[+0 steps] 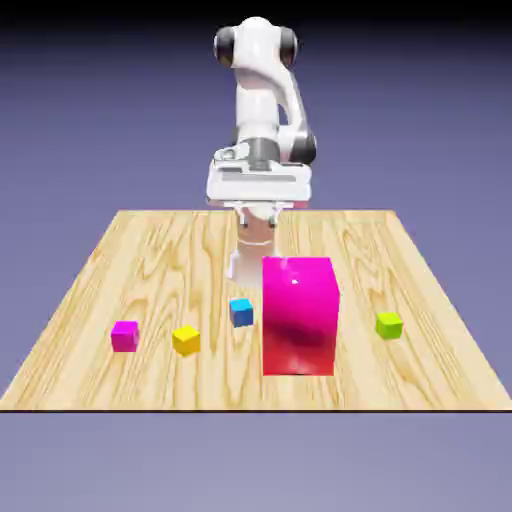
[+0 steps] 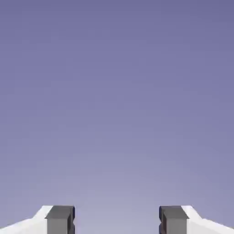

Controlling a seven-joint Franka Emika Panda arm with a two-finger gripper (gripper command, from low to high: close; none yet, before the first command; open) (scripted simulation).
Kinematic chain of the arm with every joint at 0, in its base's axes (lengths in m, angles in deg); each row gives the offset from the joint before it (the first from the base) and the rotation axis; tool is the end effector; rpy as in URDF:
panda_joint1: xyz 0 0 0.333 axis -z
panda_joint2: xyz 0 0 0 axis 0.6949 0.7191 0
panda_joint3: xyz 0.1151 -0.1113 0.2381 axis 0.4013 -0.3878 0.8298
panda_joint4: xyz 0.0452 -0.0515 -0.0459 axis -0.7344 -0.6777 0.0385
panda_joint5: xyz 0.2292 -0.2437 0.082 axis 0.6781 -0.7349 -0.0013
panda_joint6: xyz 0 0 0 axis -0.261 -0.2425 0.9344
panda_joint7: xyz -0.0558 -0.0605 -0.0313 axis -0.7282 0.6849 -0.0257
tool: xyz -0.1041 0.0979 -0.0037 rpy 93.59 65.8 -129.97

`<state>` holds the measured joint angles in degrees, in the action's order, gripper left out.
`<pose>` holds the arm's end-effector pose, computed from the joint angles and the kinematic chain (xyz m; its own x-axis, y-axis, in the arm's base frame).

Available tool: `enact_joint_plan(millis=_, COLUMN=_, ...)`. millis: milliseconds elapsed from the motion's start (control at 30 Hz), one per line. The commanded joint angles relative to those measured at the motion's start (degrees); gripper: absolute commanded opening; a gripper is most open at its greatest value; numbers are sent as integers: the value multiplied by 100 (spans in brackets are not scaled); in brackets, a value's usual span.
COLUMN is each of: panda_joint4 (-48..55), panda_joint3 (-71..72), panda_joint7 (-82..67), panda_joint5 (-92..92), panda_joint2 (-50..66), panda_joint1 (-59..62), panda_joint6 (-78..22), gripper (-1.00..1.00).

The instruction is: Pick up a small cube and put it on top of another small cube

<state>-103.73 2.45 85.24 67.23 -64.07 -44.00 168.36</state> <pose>0.3986 -0.0108 0.4270 0.5420 -0.6692 0.5084 -0.4929 -0.7431 -0.4526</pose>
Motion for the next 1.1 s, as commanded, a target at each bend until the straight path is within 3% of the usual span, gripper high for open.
enact_joint_plan(millis=0, panda_joint4=87, panda_joint3=-124, panda_joint7=-186, panda_joint5=26, panda_joint2=208, panda_joint1=59, panda_joint6=-108, gripper=0)
enact_joint_plan(millis=700, panda_joint4=1899, panda_joint3=-2708, panda_joint7=-4040, panda_joint5=559, panda_joint2=4527, panda_joint1=1277, panda_joint6=-2351, gripper=0)
enact_joint_plan(millis=933, panda_joint4=2032, panda_joint3=-1921, panda_joint7=-4572, panda_joint5=1316, panda_joint2=5608, panda_joint1=1936, panda_joint6=-1430, gripper=0)
enact_joint_plan(millis=967, panda_joint4=2032, panda_joint3=-1921, panda_joint7=-4572, panda_joint5=1316, panda_joint2=5608, panda_joint1=1936, panda_joint6=-1430, gripper=-100)
enact_joint_plan(millis=1067, panda_joint4=1981, panda_joint3=-2223, panda_joint7=-4368, panda_joint5=1025, panda_joint2=5193, panda_joint1=1683, panda_joint6=-1783, gripper=-100)
